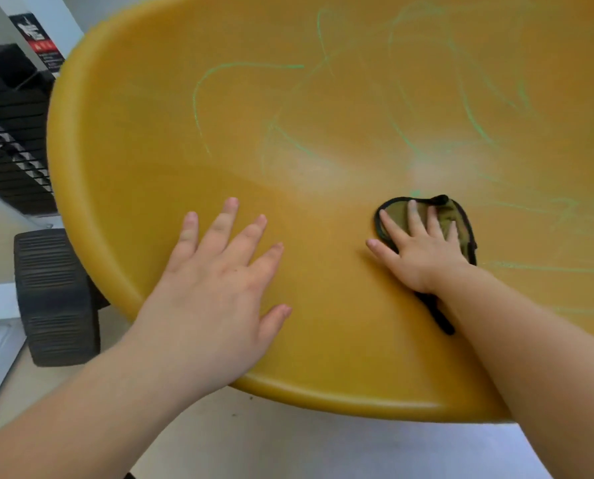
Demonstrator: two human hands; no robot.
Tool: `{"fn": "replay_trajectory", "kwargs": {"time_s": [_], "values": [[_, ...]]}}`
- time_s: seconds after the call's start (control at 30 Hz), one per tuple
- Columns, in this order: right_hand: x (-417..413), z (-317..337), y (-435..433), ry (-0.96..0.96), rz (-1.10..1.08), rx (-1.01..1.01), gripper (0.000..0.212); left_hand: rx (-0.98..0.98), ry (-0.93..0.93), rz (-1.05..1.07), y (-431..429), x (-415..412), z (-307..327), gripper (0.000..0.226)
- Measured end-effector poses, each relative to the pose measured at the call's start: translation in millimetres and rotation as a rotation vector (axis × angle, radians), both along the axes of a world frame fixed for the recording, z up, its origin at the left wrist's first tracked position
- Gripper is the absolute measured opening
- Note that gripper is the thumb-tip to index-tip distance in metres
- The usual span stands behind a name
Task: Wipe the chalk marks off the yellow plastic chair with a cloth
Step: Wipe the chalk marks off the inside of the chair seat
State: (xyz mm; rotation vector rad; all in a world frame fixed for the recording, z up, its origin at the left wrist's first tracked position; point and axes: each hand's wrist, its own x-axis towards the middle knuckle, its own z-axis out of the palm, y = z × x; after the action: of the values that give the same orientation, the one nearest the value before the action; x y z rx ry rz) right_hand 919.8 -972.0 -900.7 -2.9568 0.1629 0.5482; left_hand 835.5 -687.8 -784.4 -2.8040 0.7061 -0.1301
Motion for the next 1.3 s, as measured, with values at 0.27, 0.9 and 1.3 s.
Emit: {"fn": "replay_trajectory", "kwargs": {"time_s": [0.27,0.9,1.3], "values": [[-43.6,6.2,33.3,0.072,0.278,0.151,0.086,0.178,0.187,-0.026,-15.2,-2.5,-19.2,0.063],[-87.7,18.2,-16.7,0.174,0.321,0.068,0.097,0.206,0.627,-0.038,-48.7,-11.1,-30.5,0.133],[-78.0,17.6,-76.3,0.158,0.234,-0.128,0.079,0.245,0.712,-0.069,-8.5,15.0,-27.8,0.138]]}}
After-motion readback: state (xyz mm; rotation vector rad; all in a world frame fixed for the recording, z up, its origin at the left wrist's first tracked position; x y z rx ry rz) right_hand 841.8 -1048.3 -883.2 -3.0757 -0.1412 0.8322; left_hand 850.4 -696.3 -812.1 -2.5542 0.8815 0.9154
